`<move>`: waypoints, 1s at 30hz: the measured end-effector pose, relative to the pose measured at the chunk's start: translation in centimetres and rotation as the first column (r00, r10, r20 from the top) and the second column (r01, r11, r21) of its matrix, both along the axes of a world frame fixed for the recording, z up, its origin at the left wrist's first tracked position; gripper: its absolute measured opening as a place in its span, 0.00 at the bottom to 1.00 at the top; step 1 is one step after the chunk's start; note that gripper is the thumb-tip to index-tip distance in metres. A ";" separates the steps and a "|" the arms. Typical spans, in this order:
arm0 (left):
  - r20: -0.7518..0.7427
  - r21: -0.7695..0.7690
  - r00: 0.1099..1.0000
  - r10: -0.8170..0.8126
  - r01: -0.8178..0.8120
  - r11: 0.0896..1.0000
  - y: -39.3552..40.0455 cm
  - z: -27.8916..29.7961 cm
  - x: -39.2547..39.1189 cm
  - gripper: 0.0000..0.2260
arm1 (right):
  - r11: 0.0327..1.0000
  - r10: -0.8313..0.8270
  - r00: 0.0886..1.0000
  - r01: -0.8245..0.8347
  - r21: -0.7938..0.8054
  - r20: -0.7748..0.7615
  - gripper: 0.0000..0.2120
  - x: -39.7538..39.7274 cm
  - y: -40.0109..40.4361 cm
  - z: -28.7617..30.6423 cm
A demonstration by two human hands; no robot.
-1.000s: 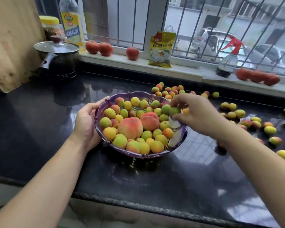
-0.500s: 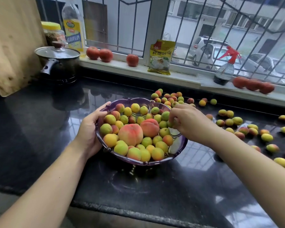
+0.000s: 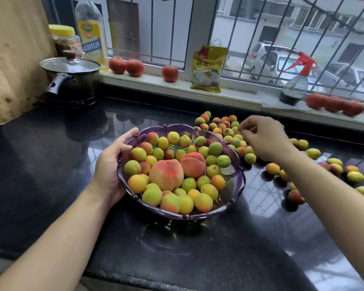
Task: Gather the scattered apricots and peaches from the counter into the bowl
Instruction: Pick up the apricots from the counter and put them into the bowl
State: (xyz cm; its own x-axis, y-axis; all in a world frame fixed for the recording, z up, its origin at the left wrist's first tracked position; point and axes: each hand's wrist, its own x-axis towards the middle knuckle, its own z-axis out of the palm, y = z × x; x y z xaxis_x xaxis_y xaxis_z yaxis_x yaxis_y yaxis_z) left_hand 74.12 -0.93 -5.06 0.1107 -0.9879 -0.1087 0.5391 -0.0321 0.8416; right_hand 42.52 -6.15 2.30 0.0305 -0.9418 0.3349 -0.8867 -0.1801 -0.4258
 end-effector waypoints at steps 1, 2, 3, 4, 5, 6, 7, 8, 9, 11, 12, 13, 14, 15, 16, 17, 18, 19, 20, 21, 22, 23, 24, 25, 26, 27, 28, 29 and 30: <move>-0.006 0.001 1.000 0.003 -0.003 1.000 -0.1 0.0 0.1 0.22 | 1.000 0.010 1.000 -0.010 0.021 -0.020 0.08 0.4 -1.6 0.2; -0.020 0.003 1.000 0.004 -0.004 1.000 -0.2 0.0 0.3 0.23 | 0.998 0.028 0.999 -0.026 0.048 -0.047 0.10 1.0 -3.5 0.2; -0.037 0.005 0.999 0.001 -0.001 1.000 -0.4 0.0 0.4 0.23 | 0.996 0.046 0.996 -0.040 0.074 -0.081 0.12 1.7 -5.5 0.1; -0.048 0.008 0.999 -0.002 0.002 1.000 -0.5 0.1 0.5 0.23 | 0.994 0.062 0.990 -0.050 0.095 -0.123 0.13 2.4 -7.6 0.0; -0.052 0.011 0.999 -0.011 0.011 1.000 -0.7 0.1 0.6 0.23 | 0.991 0.077 0.981 -0.057 0.119 -0.176 0.15 3.3 -9.7 -0.3; -0.052 0.013 0.998 -0.024 0.025 1.000 -0.8 0.1 0.6 0.23 | 0.988 0.092 0.967 -0.059 0.143 -0.236 0.18 4.0 -11.8 -0.6; -0.051 0.014 0.998 -0.039 0.040 0.999 -0.9 0.0 0.6 0.23 | 0.984 0.113 0.946 -0.062 0.170 -0.305 0.20 4.7 -13.7 -1.1; -0.052 0.015 0.997 -0.051 0.052 0.999 -1.0 0.0 0.7 0.22 | 0.979 0.138 0.916 -0.069 0.190 -0.376 0.23 5.3 -15.4 -1.5; -0.049 0.018 0.997 -0.056 0.057 0.998 -1.1 0.0 0.7 0.22 | 0.975 0.166 0.881 -0.078 0.210 -0.442 0.25 5.6 -16.8 -1.9; -0.035 0.028 0.998 -0.053 0.054 0.998 -1.2 -0.1 0.8 0.22 | 0.962 0.228 0.801 -0.099 0.253 -0.553 0.27 6.1 -19.2 -2.7; -0.025 0.034 0.999 -0.047 0.048 0.998 -1.3 -0.2 0.8 0.23 | 0.954 0.256 0.763 -0.101 0.281 -0.594 0.27 6.1 -20.2 -3.1; -0.018 0.038 0.999 -0.043 0.043 0.998 -1.4 -0.3 0.9 0.23 | 0.945 0.278 0.732 -0.093 0.313 -0.622 0.27 6.1 -21.0 -3.3; -0.016 0.041 0.999 -0.038 0.038 0.998 -1.4 -0.3 0.8 0.23 | 0.937 0.296 0.707 -0.085 0.338 -0.642 0.26 6.0 -21.6 -3.5; -0.015 0.044 0.999 -0.034 0.034 0.998 -1.4 -0.3 0.8 0.23 | 0.933 0.309 0.686 -0.084 0.350 -0.659 0.24 5.9 -22.1 -3.7; -0.014 0.046 0.999 -0.032 0.032 0.998 -1.5 -0.4 0.8 0.23 | 0.933 0.313 0.669 -0.086 0.349 -0.674 0.22 5.9 -22.4 -3.9; -0.014 0.045 0.999 -0.032 0.033 0.998 -1.5 -0.4 0.8 0.22 | 0.936 0.312 0.658 -0.089 0.340 -0.685 0.21 5.8 -22.7 -4.0; -0.016 0.045 0.999 -0.032 0.032 0.998 -1.5 -0.4 0.8 0.22 | 0.941 0.304 0.654 -0.093 0.325 -0.693 0.20 5.7 -22.7 -4.2; -0.021 0.044 0.999 -0.029 0.030 0.999 -1.5 -0.4 0.7 0.22 | 0.949 0.286 0.656 -0.096 0.299 -0.698 0.19 5.6 -22.6 -4.2; -0.026 0.043 0.999 -0.028 0.029 0.999 -1.4 -0.3 0.7 0.22 | 0.961 0.259 0.659 -0.102 0.258 -0.706 0.18 5.5 -22.2 -4.0; -0.030 0.044 0.999 -0.027 0.028 0.999 -1.4 -0.3 0.7 0.22 | 0.973 0.224 0.669 -0.108 0.205 -0.709 0.17 5.3 -21.7 -3.6; -0.032 0.047 0.999 -0.026 0.027 0.999 -1.4 -0.3 0.7 0.22 | 0.983 0.184 0.695 -0.116 0.144 -0.695 0.16 5.2 -21.0 -3.1; -0.033 0.048 0.999 -0.024 0.025 0.999 -1.4 -0.3 0.7 0.22 | 0.989 0.149 0.748 -0.121 0.087 -0.647 0.16 5.1 -20.0 -2.3; -0.033 0.048 0.999 -0.023 0.025 0.999 -1.4 -0.3 0.7 0.22 | 0.991 0.125 0.817 -0.126 0.037 -0.562 0.17 5.0 -18.8 -1.4; -0.032 0.047 0.999 -0.022 0.024 0.999 -1.3 -0.2 0.6 0.22 | 0.991 0.113 0.884 -0.132 -0.010 -0.454 0.18 4.8 -17.3 -0.4; -0.033 0.045 0.999 -0.020 0.021 0.999 -1.2 -0.1 0.5 0.21 | 0.988 0.120 0.933 -0.144 -0.046 -0.338 0.19 4.7 -15.5 0.6; -0.034 0.042 0.999 -0.019 0.020 0.999 -1.1 -0.1 0.5 0.21 | 0.985 0.143 0.962 -0.162 -0.064 -0.233 0.19 4.4 -13.4 1.6; -0.033 0.040 0.999 -0.019 0.020 0.999 -1.0 -0.1 0.4 0.21 | 0.979 0.186 0.970 -0.197 -0.060 -0.155 0.18 4.1 -11.0 2.7; -0.032 0.040 0.999 -0.018 0.019 0.999 -0.9 -0.1 0.4 0.21 | 0.970 0.237 0.966 -0.241 -0.028 -0.104 0.15 3.7 -8.4 3.6; -0.031 0.037 0.999 -0.019 0.020 0.999 -0.8 0.0 0.4 0.21 | 0.958 0.286 0.956 -0.285 0.026 -0.072 0.13 3.4 -5.5 4.5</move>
